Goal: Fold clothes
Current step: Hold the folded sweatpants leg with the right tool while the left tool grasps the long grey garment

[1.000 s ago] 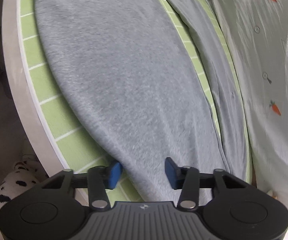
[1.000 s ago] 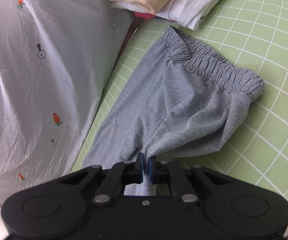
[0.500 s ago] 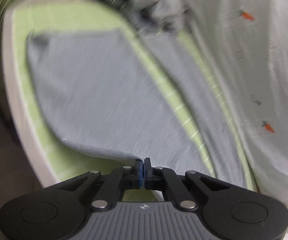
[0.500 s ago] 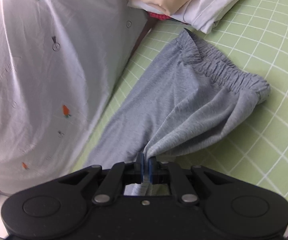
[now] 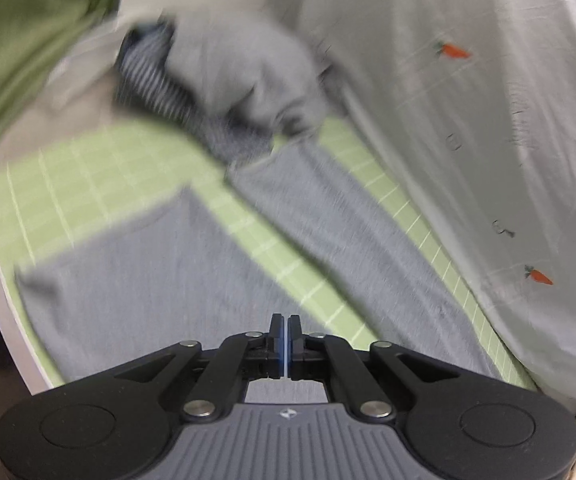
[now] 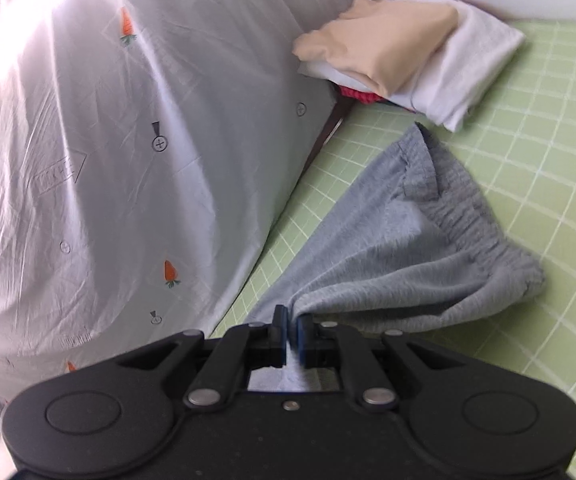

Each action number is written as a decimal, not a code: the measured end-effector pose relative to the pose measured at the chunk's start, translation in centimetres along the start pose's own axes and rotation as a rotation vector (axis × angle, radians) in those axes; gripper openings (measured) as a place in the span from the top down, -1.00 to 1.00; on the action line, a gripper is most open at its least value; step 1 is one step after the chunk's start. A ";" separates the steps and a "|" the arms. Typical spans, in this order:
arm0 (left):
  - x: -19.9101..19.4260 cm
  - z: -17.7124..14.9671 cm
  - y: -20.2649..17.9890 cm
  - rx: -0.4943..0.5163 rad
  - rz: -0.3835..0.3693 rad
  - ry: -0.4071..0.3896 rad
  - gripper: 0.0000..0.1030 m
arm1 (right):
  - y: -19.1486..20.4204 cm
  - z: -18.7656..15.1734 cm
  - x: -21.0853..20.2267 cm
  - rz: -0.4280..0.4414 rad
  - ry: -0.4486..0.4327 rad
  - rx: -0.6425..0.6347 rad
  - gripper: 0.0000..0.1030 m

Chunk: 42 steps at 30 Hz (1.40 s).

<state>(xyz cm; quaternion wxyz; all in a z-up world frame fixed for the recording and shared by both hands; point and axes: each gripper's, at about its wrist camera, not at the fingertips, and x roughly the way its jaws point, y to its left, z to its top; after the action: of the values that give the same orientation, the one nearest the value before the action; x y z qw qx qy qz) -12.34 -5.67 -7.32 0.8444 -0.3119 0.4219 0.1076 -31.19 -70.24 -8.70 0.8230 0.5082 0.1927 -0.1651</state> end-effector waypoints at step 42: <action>3.5 -20.5 -0.1 -0.305 -0.163 0.371 -0.25 | 0.1 4.5 2.4 0.058 0.254 -0.150 0.89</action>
<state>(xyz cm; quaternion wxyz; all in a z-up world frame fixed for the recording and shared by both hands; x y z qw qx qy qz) -23.39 -18.67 -19.22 0.7016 -0.4831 0.5221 0.0423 -28.34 -74.44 -7.96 0.8321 0.4675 0.2923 -0.0610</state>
